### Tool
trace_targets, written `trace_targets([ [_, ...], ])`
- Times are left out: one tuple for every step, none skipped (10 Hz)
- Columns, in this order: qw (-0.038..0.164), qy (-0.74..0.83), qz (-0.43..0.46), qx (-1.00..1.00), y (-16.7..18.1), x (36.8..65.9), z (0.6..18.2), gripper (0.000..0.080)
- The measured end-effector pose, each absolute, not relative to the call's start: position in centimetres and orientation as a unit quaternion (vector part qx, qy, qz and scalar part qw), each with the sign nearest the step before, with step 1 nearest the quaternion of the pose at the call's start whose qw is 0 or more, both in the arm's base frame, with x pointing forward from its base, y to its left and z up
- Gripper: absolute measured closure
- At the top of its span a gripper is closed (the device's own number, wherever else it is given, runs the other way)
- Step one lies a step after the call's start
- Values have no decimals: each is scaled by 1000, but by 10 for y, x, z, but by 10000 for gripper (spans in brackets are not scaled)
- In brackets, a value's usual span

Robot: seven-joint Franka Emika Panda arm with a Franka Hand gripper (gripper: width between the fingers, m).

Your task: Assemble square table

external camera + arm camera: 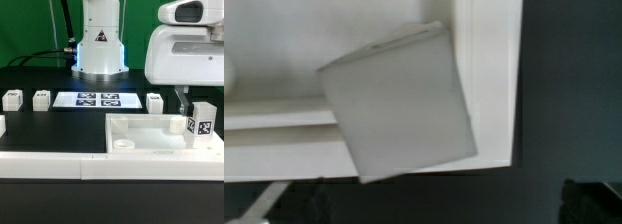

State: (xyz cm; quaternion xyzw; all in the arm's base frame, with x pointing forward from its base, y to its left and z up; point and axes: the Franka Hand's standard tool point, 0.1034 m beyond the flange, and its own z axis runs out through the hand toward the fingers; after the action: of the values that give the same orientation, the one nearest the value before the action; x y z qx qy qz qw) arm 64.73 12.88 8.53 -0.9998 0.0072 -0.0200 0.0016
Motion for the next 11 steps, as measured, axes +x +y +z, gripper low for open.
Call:
trace_targets([
  [1, -41, -21, -999, 128, 645, 82, 151],
  [1, -81, -16, -997, 128, 640, 77, 151],
  [-1, -92, -21, -996, 128, 639, 75, 151],
  [-3, -116, -22, -993, 126, 637, 71, 151],
  [-4, -113, -19, -993, 125, 633, 68, 151],
  [-4, -105, -19, -994, 127, 633, 69, 151],
  [-3, -105, -18, -994, 127, 633, 69, 151],
  [-4, -105, -15, -994, 125, 632, 68, 151],
  [-4, -104, -14, -994, 124, 631, 67, 151],
  [-4, -104, -14, -994, 124, 631, 67, 151],
  [-4, -104, -14, -995, 124, 631, 67, 151],
])
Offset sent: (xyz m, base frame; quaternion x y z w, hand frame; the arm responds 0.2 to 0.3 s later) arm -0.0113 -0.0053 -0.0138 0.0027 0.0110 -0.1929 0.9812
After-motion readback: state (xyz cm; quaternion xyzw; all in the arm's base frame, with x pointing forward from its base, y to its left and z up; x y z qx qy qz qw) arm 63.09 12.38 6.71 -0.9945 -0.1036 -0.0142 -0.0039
